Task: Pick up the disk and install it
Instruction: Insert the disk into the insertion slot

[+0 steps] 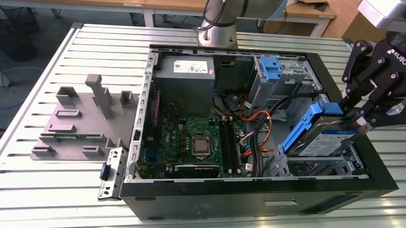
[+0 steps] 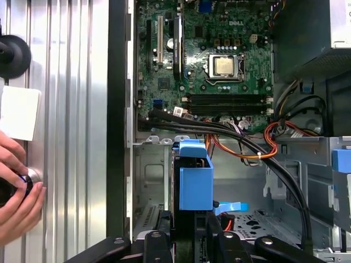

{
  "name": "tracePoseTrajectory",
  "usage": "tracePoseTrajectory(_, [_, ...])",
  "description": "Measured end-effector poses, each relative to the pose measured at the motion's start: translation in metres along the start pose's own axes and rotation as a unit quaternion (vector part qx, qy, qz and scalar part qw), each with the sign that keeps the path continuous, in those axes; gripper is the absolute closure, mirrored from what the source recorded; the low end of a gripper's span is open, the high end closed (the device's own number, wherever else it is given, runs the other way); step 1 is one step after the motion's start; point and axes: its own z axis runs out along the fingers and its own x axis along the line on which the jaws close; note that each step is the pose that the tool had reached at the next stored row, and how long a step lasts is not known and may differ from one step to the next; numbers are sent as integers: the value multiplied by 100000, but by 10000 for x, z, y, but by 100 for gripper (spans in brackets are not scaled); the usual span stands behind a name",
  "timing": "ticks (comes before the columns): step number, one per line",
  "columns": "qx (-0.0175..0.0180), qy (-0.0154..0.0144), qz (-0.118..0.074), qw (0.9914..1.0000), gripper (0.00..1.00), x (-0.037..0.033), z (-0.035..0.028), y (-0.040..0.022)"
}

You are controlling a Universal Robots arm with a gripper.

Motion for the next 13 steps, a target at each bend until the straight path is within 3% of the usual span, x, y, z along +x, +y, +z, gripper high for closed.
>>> tracePoseTrajectory(13, [6, -8, 1, 100000, 65, 0, 233, -11])
